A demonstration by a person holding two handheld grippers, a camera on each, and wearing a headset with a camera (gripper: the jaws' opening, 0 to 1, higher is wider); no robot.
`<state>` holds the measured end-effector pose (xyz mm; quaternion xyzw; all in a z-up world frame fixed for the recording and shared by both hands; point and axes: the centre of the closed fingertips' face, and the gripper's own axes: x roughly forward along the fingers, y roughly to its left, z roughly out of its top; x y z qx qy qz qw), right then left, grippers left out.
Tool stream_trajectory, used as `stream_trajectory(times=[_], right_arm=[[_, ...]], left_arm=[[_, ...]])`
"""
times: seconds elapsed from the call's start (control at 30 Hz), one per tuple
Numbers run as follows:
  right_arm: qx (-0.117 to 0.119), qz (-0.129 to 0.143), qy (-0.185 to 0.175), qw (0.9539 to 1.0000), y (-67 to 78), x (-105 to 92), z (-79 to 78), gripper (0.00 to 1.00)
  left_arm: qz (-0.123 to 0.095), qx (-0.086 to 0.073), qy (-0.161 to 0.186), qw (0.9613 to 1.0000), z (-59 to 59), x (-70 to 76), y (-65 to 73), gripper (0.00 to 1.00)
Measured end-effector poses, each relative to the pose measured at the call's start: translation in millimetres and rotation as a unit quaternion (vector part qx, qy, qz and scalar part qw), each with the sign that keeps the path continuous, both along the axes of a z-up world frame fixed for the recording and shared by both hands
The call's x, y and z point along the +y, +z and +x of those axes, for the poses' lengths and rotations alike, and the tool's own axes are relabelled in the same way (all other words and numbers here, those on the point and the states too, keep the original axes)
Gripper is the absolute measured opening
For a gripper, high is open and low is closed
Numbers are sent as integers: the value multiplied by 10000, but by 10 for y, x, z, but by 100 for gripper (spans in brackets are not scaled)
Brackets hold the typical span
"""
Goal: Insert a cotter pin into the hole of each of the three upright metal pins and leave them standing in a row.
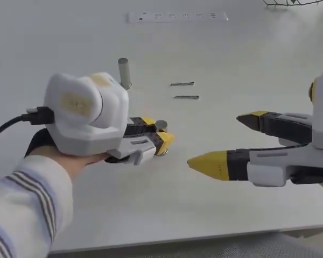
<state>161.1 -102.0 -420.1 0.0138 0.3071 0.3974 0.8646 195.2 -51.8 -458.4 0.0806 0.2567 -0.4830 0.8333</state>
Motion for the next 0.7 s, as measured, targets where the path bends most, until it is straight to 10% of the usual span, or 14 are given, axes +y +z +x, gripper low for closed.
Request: stream_trajectory(times=[0.7], right_arm=[[12,35,59,10000,2,50,-33,86]], left_arm=[[163,-322,-216,9991,-61,12,-36,10]])
